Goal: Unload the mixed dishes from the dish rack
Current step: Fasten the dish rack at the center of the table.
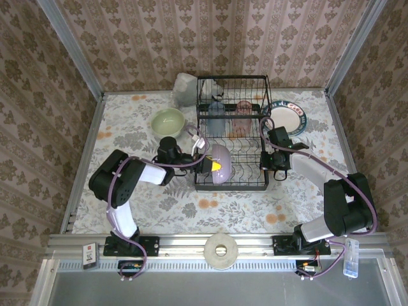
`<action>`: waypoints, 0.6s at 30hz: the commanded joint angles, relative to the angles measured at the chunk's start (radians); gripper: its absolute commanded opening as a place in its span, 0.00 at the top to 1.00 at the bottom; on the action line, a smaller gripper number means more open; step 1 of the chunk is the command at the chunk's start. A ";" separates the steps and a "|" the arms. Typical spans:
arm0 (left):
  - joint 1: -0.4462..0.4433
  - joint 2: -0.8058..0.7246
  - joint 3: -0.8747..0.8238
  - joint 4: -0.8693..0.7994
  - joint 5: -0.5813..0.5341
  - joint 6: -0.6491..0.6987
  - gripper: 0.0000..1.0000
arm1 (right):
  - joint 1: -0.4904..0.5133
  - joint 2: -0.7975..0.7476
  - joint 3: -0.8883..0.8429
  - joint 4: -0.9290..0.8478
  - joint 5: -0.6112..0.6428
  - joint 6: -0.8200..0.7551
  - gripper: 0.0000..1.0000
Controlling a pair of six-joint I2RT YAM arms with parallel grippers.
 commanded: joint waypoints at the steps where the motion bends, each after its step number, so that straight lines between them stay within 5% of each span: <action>1: -0.055 0.008 0.048 0.087 -0.042 -0.050 1.00 | 0.030 0.025 -0.021 0.005 -0.144 0.017 1.00; 18: -0.015 -0.036 0.088 0.088 0.046 -0.336 1.00 | 0.031 0.012 -0.027 0.000 -0.142 0.001 1.00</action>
